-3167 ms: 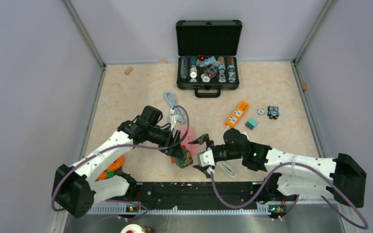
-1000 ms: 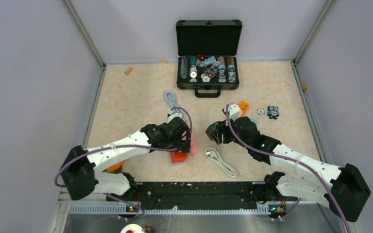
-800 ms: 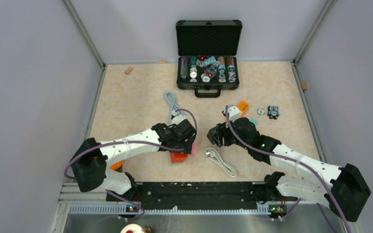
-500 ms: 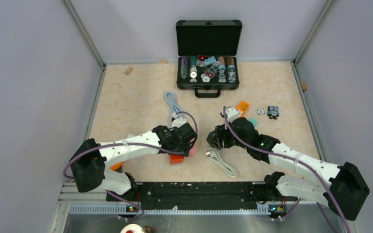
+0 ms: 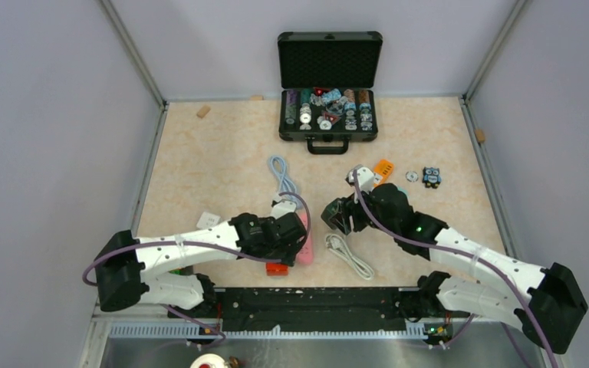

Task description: Insert the plug

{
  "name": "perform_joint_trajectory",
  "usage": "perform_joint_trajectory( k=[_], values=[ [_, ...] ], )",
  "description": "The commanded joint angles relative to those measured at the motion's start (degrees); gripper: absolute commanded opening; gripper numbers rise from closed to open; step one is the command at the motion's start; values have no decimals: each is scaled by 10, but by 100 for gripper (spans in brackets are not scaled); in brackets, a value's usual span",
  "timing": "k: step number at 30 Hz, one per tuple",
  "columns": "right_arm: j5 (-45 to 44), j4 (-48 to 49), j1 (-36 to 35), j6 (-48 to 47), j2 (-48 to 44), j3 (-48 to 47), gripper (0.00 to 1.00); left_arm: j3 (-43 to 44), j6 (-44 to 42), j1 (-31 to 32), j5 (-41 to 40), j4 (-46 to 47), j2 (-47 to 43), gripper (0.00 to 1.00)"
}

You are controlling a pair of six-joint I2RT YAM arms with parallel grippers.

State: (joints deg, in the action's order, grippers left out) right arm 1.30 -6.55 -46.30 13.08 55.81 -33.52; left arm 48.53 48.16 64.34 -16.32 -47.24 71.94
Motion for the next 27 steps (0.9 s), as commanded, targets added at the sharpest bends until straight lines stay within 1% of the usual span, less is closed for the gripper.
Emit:
perform_joint_trajectory(
  k=[1,3,4,8,13,16,19,22,24,27],
  values=[
    [17,59,4,-33,-28,-7,0,4,26,40,3,-2,-15,61],
    [17,61,4,-36,-32,-2,0,9,25,56,-10,-9,-9,63],
    [23,61,4,-42,-33,0,0,10,20,58,-10,-10,-6,66],
    [53,61,4,-71,-34,1,0,20,12,60,-19,-16,10,84],
    [112,61,4,-97,-39,-2,0,53,-8,59,-32,-17,7,98],
    [136,73,4,-115,-47,4,0,71,-37,56,-29,-1,-5,99],
    [149,91,4,-127,-51,13,0,77,-70,39,2,35,-17,99],
    [158,95,3,-147,-49,18,0,70,-97,10,54,75,-26,99],
    [168,105,4,-157,-46,26,0,56,-108,-16,104,103,-31,99],
    [192,135,4,-180,-44,46,0,28,-118,-72,183,142,-38,99]
  ],
)
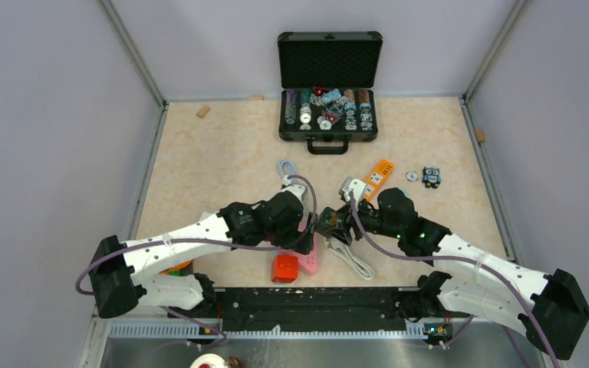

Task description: Insert the plug

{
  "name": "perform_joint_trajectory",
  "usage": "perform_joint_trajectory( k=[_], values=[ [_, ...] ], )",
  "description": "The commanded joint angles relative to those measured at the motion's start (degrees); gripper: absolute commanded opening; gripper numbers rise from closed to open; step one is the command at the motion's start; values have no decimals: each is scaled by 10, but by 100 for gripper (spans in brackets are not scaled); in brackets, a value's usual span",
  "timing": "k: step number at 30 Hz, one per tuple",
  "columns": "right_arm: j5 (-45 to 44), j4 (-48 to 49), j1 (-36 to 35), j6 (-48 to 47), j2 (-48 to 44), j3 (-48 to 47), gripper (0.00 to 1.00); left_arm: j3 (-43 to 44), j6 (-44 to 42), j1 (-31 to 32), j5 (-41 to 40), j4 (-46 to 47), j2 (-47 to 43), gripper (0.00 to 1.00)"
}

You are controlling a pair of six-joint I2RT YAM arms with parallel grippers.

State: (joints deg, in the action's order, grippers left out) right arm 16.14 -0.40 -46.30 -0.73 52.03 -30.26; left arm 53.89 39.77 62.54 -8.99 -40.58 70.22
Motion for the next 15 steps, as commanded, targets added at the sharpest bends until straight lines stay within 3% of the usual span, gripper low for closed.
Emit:
perform_joint_trajectory(
  k=[1,9,15],
  values=[
    [48,84,4,-48,-6,19,0,-35,-36,-75,137,87,-23,99],
    [77,127,4,-114,9,41,0,-87,-70,-190,251,128,-36,96],
    [90,158,5,-149,49,40,0,-89,-133,-262,298,104,-25,93]
  ],
)
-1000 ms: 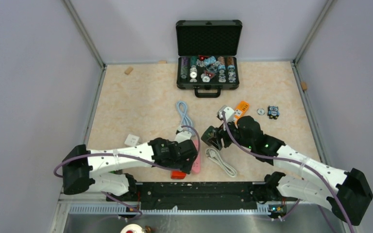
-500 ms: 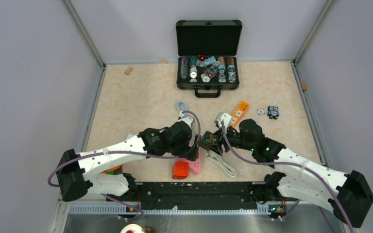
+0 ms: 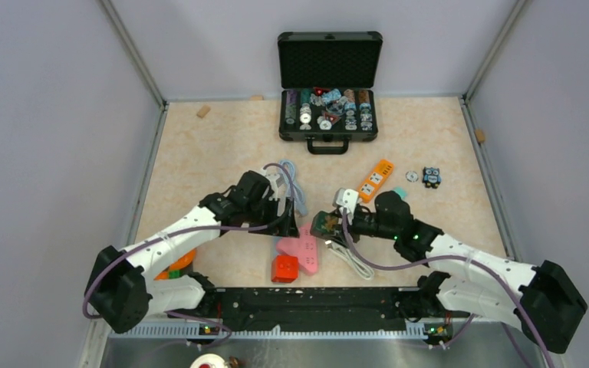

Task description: Insert the plug

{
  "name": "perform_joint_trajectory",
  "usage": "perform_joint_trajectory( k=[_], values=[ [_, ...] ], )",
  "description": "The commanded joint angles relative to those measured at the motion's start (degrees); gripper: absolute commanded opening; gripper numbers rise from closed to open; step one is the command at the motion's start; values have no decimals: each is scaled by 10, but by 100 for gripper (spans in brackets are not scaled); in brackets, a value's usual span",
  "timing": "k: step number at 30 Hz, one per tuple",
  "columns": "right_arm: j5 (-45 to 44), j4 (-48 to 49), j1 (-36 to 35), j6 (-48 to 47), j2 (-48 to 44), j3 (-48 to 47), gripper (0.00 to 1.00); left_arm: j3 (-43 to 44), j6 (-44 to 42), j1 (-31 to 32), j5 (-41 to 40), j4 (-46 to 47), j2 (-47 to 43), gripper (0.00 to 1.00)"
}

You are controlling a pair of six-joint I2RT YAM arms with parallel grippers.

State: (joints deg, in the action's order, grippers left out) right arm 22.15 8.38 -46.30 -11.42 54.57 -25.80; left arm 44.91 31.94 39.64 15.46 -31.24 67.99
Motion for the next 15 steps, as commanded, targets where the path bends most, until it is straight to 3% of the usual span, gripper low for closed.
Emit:
perform_joint_trajectory(
  k=[1,9,15],
  values=[
    [46,72,6,-49,36,-9,0,1,-65,-43,61,7,1,92],
    [226,130,59,-78,99,-14,0,16,-78,-73,115,-2,38,85],
    [262,137,67,-114,108,-11,0,1,-76,-74,102,0,54,83]
  ],
)
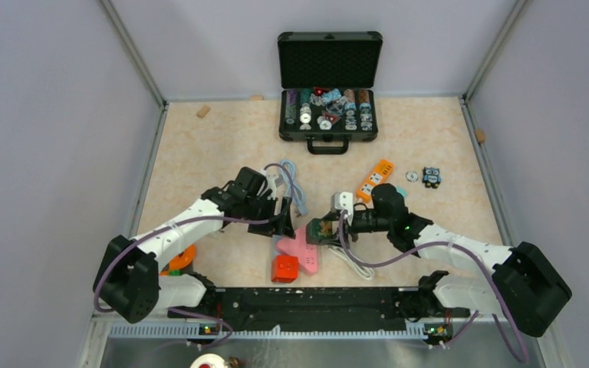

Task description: Insert the plug

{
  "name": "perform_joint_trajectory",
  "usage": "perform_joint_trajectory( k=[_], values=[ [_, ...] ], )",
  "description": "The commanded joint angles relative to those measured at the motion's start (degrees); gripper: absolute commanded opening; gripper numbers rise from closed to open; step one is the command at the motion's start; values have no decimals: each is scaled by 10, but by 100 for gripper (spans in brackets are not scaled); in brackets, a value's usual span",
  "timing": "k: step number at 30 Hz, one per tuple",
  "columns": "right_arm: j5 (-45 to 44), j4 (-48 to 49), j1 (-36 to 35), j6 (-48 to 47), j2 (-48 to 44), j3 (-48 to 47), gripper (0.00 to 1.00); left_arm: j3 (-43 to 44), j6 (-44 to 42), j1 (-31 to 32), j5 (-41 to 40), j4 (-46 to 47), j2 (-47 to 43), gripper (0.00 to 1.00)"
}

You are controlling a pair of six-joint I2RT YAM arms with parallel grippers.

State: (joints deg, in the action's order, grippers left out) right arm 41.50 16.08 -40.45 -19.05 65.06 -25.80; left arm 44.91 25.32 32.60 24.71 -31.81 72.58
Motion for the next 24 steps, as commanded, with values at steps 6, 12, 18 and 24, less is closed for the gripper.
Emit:
perform_joint_trajectory(
  k=[6,12,18,24],
  values=[
    [75,120,33,-23,25,13,0,-10,-1,-5,-46,1,6,79],
    [63,186,35,-19,50,40,0,1,6,-5,-75,-3,21,72],
    [48,271,40,-14,71,75,0,-8,8,-5,-69,11,42,63],
    [71,286,42,-10,101,63,0,-24,9,-5,-69,22,53,57]
  ],
)
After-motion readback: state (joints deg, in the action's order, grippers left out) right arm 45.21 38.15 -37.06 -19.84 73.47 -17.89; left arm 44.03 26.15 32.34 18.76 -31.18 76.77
